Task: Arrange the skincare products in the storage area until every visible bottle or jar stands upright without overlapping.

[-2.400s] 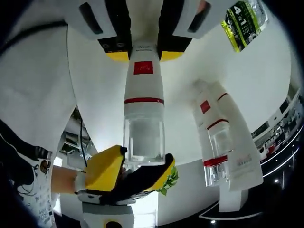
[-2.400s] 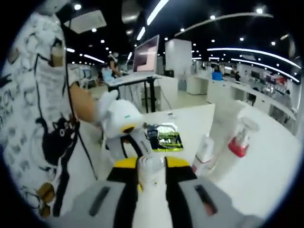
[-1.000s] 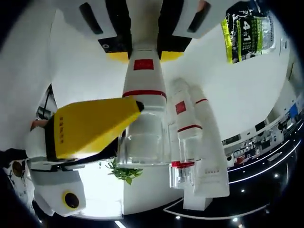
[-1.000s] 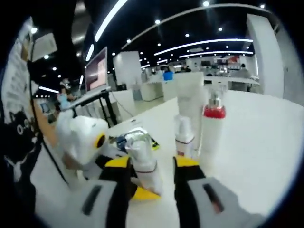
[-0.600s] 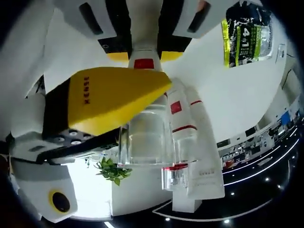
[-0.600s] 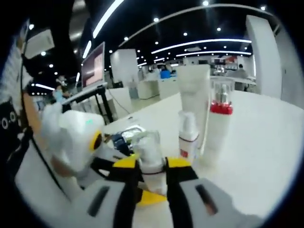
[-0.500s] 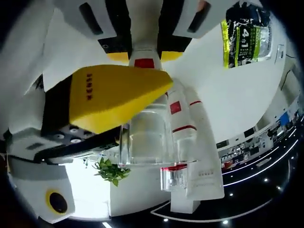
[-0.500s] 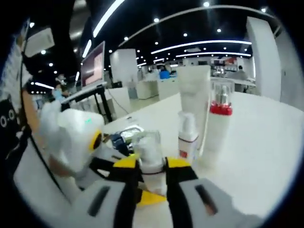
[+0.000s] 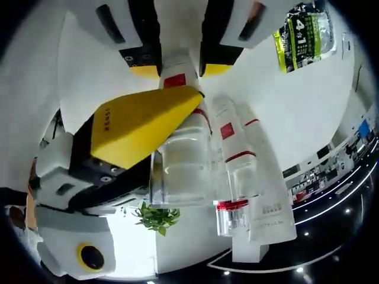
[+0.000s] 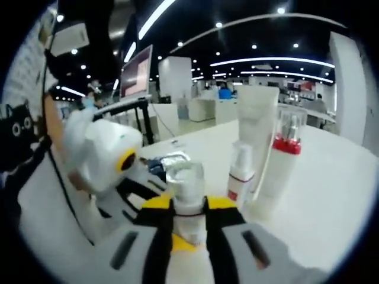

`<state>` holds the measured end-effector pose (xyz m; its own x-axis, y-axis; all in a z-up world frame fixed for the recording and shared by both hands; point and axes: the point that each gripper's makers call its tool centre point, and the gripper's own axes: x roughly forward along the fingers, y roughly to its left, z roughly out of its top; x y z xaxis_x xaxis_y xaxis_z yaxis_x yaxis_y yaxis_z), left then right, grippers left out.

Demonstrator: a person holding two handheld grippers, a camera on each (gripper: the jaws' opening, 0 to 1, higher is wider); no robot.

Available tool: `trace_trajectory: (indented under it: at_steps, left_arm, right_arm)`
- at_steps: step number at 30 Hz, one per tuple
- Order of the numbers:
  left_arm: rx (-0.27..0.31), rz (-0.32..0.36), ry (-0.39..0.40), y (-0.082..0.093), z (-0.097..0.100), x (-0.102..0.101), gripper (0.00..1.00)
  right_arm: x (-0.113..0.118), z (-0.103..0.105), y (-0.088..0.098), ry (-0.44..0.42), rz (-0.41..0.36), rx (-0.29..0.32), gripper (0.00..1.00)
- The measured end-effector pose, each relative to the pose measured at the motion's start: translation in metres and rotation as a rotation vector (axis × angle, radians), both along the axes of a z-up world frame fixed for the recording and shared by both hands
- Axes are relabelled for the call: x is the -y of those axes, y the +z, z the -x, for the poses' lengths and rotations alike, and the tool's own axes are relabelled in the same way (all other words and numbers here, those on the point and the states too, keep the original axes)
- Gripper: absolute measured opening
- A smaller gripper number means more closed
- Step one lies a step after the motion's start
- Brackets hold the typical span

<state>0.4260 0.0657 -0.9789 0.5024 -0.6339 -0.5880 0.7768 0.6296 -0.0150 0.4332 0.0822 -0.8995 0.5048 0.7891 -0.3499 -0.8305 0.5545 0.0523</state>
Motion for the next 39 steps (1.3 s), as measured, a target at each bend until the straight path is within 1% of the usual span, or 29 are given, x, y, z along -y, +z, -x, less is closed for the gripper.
trace_trajectory:
  at_steps: [2,3,4,6,7,8,10,11,13,16,18,19,21,22,24,26,35,39]
  left_arm:
    - [-0.014,0.009,-0.027,0.000,0.001,0.001,0.27]
    - [-0.018,0.015,-0.048,0.000,0.002,0.002,0.27]
    - [-0.022,0.015,-0.068,0.000,0.003,0.002,0.27]
    - [-0.006,0.006,-0.110,0.000,0.005,0.004,0.27]
    - [-0.005,-0.001,-0.132,0.000,0.006,0.005,0.27]
    - [-0.002,-0.003,-0.147,0.000,0.007,0.006,0.27]
    - [0.000,-0.006,-0.185,0.001,0.011,0.010,0.29]
    - [0.000,-0.008,-0.195,0.001,0.012,0.011,0.30]
    - [0.002,-0.013,-0.205,0.001,0.011,0.012,0.30]
    - [0.001,-0.022,-0.210,0.002,0.012,0.011,0.27]
    - [-0.001,-0.025,-0.213,0.001,0.013,0.010,0.27]
    - [0.000,-0.026,-0.216,0.001,0.013,0.010,0.27]
    - [0.013,-0.037,-0.228,0.002,0.016,0.010,0.27]
    - [0.000,-0.031,-0.232,0.001,0.018,0.011,0.27]
    - [-0.006,-0.032,-0.234,0.000,0.020,0.011,0.27]
    - [-0.015,-0.030,-0.230,0.000,0.021,0.011,0.26]
    - [-0.005,-0.025,-0.171,0.000,0.020,0.010,0.25]
    - [-0.003,-0.020,-0.138,-0.001,0.019,0.010,0.25]
  right_arm:
    - [-0.001,0.001,0.000,0.032,-0.002,-0.006,0.18]
    - [-0.003,0.003,0.000,0.066,-0.011,-0.015,0.18]
    - [-0.002,0.002,-0.001,0.078,-0.004,-0.009,0.18]
    - [-0.004,0.007,-0.001,0.132,0.001,-0.013,0.18]
    - [-0.004,0.008,-0.001,0.144,0.003,-0.018,0.18]
    - [-0.004,0.008,-0.001,0.155,0.006,-0.011,0.18]
    - [-0.006,0.013,-0.001,0.199,-0.005,-0.028,0.18]
    - [-0.005,0.013,-0.001,0.203,-0.001,-0.021,0.18]
    - [-0.005,0.013,-0.001,0.219,-0.006,-0.028,0.18]
    - [-0.006,0.017,-0.001,0.246,-0.011,-0.033,0.18]
    - [-0.006,0.018,-0.001,0.258,-0.010,-0.029,0.18]
    - [-0.008,0.021,-0.001,0.277,-0.013,-0.038,0.18]
    - [-0.009,0.023,-0.001,0.302,-0.011,-0.041,0.18]
    - [-0.011,0.028,-0.001,0.331,-0.014,-0.055,0.18]
    - [-0.011,0.028,-0.001,0.344,-0.007,-0.049,0.18]
    - [-0.011,0.031,-0.001,0.363,-0.009,-0.056,0.19]
    - [-0.011,0.031,-0.001,0.356,-0.017,-0.068,0.19]
    - [-0.011,0.030,-0.002,0.336,-0.018,-0.065,0.20]
